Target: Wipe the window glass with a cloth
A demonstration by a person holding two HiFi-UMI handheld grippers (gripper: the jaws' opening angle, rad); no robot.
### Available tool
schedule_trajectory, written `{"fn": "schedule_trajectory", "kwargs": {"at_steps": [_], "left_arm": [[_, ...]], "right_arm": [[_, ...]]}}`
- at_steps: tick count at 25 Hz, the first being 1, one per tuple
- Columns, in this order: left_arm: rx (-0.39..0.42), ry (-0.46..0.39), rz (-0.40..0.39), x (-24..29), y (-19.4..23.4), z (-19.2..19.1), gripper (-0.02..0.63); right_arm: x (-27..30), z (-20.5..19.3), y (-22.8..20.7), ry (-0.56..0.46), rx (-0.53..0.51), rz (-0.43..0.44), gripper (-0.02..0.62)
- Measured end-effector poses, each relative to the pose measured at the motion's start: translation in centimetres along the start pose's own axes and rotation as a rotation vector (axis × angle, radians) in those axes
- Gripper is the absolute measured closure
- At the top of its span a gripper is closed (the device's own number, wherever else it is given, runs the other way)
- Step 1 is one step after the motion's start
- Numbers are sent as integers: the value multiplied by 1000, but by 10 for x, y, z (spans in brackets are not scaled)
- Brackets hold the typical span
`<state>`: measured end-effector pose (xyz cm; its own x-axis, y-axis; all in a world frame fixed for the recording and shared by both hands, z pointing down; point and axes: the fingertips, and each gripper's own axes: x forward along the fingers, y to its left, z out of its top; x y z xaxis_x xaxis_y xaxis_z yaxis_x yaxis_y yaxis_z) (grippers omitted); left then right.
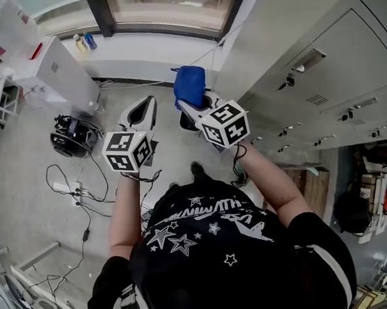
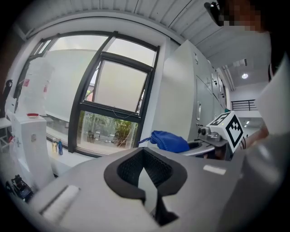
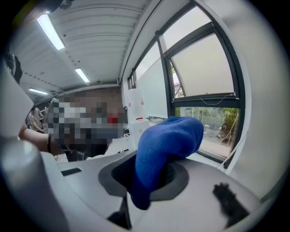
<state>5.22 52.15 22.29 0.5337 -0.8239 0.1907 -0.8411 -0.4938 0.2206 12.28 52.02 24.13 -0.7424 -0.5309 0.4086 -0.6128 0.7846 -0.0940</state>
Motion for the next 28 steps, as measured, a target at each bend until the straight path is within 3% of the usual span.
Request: {"fn": "schedule_trajectory", "kwargs": {"at_steps": [10, 19, 28], "left_arm": [[16, 15, 1, -24, 6, -7, 598], [-9, 2, 41, -57, 43, -16, 598], [-13, -1, 102, -44, 93, -10, 598]], "right_arm": [[4, -3, 12, -3, 42, -17, 526], [19, -5, 19, -11, 83, -37, 526], [72, 16, -7, -10, 72, -9, 526]]}}
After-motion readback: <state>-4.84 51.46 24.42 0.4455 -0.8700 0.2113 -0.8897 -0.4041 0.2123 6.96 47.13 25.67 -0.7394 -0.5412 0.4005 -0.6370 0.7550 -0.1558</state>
